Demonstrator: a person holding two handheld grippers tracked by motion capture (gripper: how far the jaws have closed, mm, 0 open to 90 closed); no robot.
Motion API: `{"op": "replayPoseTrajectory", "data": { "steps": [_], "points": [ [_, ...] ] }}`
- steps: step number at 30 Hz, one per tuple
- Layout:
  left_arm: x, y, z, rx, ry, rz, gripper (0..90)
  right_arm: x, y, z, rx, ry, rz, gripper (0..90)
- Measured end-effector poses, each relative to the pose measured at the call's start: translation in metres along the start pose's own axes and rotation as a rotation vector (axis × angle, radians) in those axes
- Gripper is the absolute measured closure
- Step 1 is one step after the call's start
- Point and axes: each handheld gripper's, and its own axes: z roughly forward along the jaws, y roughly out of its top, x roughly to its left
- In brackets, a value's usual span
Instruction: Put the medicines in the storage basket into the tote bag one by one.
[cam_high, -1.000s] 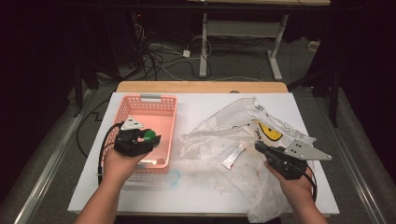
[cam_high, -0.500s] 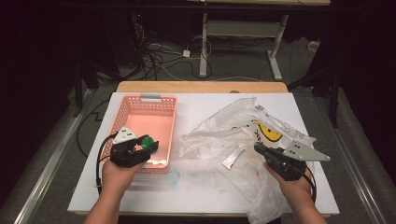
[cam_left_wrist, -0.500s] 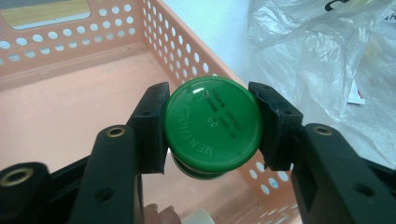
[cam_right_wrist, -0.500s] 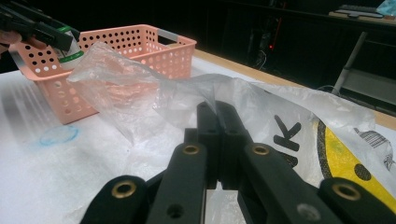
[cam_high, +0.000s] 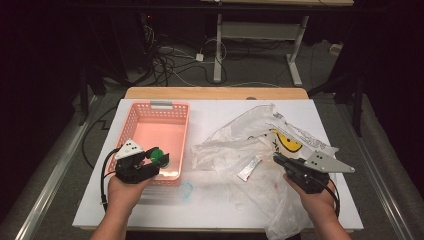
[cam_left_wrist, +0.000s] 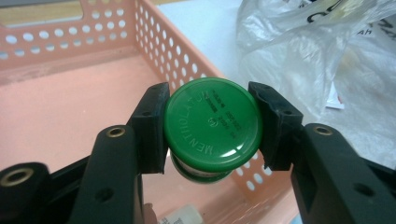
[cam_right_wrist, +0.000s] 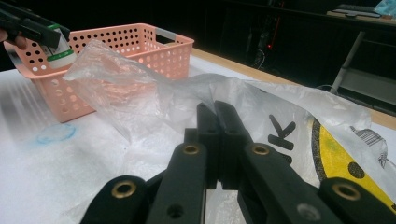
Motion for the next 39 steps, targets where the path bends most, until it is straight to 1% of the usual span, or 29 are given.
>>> {"op": "replayPoseTrajectory", "data": {
  "steps": [8, 10, 11, 13, 15, 19, 21, 28, 31, 35, 39],
  "points": [
    [-0.022, 0.008, -0.004, -0.032, -0.036, 0.051, 49.9, 0.000, 0.000, 0.000, -0.002, -0.001, 0.001, 90.0],
    [-0.028, 0.010, -0.005, -0.031, -0.041, 0.065, 49.9, 0.000, 0.001, 0.000, -0.002, 0.001, 0.001, 90.0],
    [-0.030, 0.010, -0.005, -0.033, -0.058, 0.070, 49.9, 0.000, 0.001, 0.000, -0.001, 0.002, 0.001, 90.0],
    [-0.036, 0.011, -0.004, -0.033, -0.067, 0.083, 49.9, 0.001, 0.001, 0.000, 0.001, 0.001, 0.002, 90.0],
    [-0.040, 0.012, -0.003, -0.036, -0.083, 0.086, 49.9, 0.001, 0.001, 0.000, 0.002, 0.002, 0.003, 90.0],
    [-0.049, 0.012, 0.001, -0.033, -0.114, 0.106, 49.9, 0.001, 0.001, 0.001, 0.000, 0.005, 0.000, 90.0],
    [-0.053, 0.011, 0.003, -0.034, -0.135, 0.105, 49.9, 0.002, 0.001, 0.001, 0.000, 0.006, 0.001, 90.0],
    [-0.069, 0.009, 0.013, -0.007, -0.180, 0.133, 49.9, 0.002, 0.001, 0.002, 0.002, 0.011, -0.001, 90.0],
    [-0.076, 0.007, 0.018, 0.003, -0.192, 0.148, 49.9, 0.003, 0.000, 0.002, 0.003, 0.012, -0.001, 90.0],
    [-0.083, 0.006, 0.023, 0.009, -0.211, 0.156, 49.9, 0.003, 0.000, 0.003, 0.004, 0.013, -0.003, 90.0],
    [-0.088, 0.004, 0.027, 0.015, -0.221, 0.163, 49.9, 0.004, 0.001, 0.003, 0.005, 0.013, -0.007, 90.0]
  ]
}}
